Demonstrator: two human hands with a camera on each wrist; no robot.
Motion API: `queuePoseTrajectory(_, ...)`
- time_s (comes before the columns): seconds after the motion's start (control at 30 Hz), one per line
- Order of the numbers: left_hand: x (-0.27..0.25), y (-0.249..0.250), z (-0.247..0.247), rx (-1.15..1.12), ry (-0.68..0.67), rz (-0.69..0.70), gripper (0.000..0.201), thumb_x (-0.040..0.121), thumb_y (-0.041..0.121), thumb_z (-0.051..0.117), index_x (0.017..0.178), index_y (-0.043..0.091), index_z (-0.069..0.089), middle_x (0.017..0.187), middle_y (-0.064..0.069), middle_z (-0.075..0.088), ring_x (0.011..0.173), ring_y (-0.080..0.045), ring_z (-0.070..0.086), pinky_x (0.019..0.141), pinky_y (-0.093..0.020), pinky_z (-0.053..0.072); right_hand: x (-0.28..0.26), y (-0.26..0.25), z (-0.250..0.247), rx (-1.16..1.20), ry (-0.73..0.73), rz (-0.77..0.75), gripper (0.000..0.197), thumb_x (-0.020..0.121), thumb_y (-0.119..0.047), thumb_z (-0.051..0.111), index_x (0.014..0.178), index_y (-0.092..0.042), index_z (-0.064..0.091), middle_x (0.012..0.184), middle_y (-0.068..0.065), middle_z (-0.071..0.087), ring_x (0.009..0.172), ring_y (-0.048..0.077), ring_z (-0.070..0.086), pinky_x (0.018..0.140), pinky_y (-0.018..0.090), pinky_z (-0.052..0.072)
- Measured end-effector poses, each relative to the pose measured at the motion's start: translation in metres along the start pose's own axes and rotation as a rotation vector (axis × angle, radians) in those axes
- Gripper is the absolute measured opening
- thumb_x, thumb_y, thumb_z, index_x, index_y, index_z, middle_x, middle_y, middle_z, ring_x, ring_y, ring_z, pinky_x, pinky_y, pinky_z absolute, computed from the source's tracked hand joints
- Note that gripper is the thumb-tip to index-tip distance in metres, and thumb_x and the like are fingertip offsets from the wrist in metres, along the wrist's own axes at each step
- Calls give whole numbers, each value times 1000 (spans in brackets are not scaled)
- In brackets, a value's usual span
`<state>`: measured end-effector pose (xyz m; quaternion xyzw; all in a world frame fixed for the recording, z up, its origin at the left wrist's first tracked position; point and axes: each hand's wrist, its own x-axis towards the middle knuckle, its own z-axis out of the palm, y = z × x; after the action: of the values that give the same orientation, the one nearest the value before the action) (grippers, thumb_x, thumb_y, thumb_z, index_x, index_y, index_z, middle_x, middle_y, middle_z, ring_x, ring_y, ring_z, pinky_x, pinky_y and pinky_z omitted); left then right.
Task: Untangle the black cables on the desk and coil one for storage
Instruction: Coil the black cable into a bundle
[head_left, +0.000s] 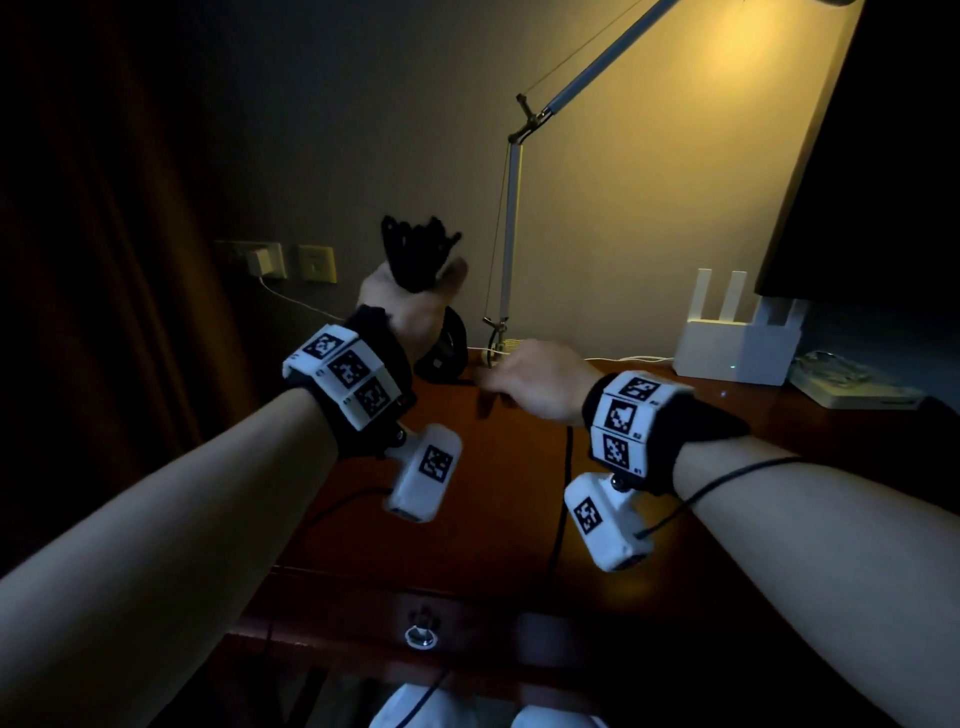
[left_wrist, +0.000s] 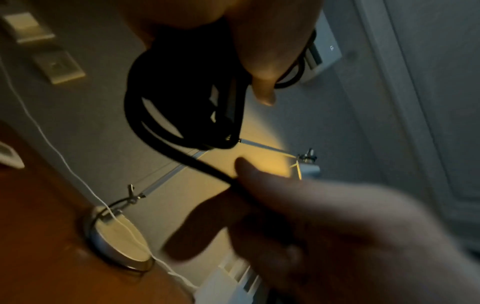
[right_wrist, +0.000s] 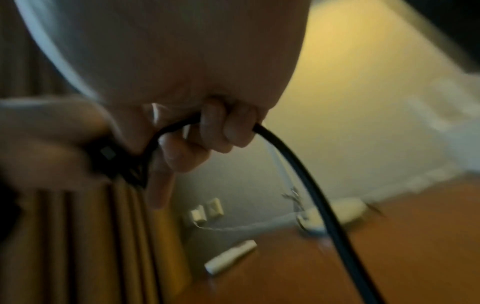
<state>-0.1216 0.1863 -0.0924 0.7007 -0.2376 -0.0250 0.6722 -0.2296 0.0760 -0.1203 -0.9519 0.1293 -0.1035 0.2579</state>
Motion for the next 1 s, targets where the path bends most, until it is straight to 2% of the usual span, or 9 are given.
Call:
queuePoseTrajectory(0.07,0,-8,-1,80,-38,24,60,55,69,75,96,25,67,93,0,72,84,-17,69,73,-34,58,-1,-10,-8,-60,-1,-88,44,91,-38,61,49,-25,57,39,-7,43,40,8,37,52,26,30)
queuePoseTrajectory(0.17,0,-8,0,188,-147,-7,40,71,62,71,73,23,59,74,1,66,64,-10,60,55,-25,49,0,-16,-20,8,22,-205,26,87,-20,68,62,-30,69,46,-19,57,46,-2,50,55,29,42)
queuePoseTrajectory(0.3,2,-9,-4,370,-253,-59,65,78,71,51,82,7,62,69,-6,61,63,-16,58,53,-25,43,-3,-21,-32,-24,48,-301,9,82,-10,72,86,-18,76,74,-12,69,67,-2,62,73,25,54)
queuePoseTrajectory(0.43,-1,-12,-6,461,-326,-38,67,79,75,39,77,12,61,70,-7,61,64,-16,59,51,-24,40,-6,-22,-37,110,101,-355,14,78,0,75,90,-7,71,87,1,71,75,-1,64,74,13,51)
queuePoseTrajectory(0.6,-9,-9,-7,459,-545,-5,65,58,76,65,62,13,52,44,4,52,41,-9,49,38,-18,34,-5,-19,-42,201,278,-299,24,66,-4,85,81,-2,66,79,3,72,74,9,70,73,25,59)
queuePoseTrajectory(0.7,-9,-7,-4,505,-524,-44,63,41,63,82,79,16,63,68,3,69,64,-7,64,54,-22,48,-6,-19,-40,250,287,-266,27,63,0,86,78,-1,63,77,6,74,70,11,72,65,26,59)
queuePoseTrajectory(0.77,-9,-7,-2,496,-486,-97,61,50,39,90,99,12,66,91,-6,70,81,-17,66,65,-30,54,-6,-18,-40,320,248,-215,27,66,2,84,81,0,62,80,11,74,67,14,71,53,22,54)
queuePoseTrajectory(0.87,-5,-9,0,497,-308,-147,51,73,25,80,116,6,59,94,-8,65,84,-20,63,64,-29,53,-4,-17,-40,388,228,-131,25,73,2,79,92,3,63,87,14,72,75,32,71,54,30,58)
queuePoseTrajectory(1.0,4,-10,-3,479,-183,-254,47,79,21,73,120,7,56,82,-8,59,74,-21,59,78,-36,55,-5,-15,-41,512,169,-57,23,85,1,68,106,5,60,92,18,68,71,23,69,59,31,60)
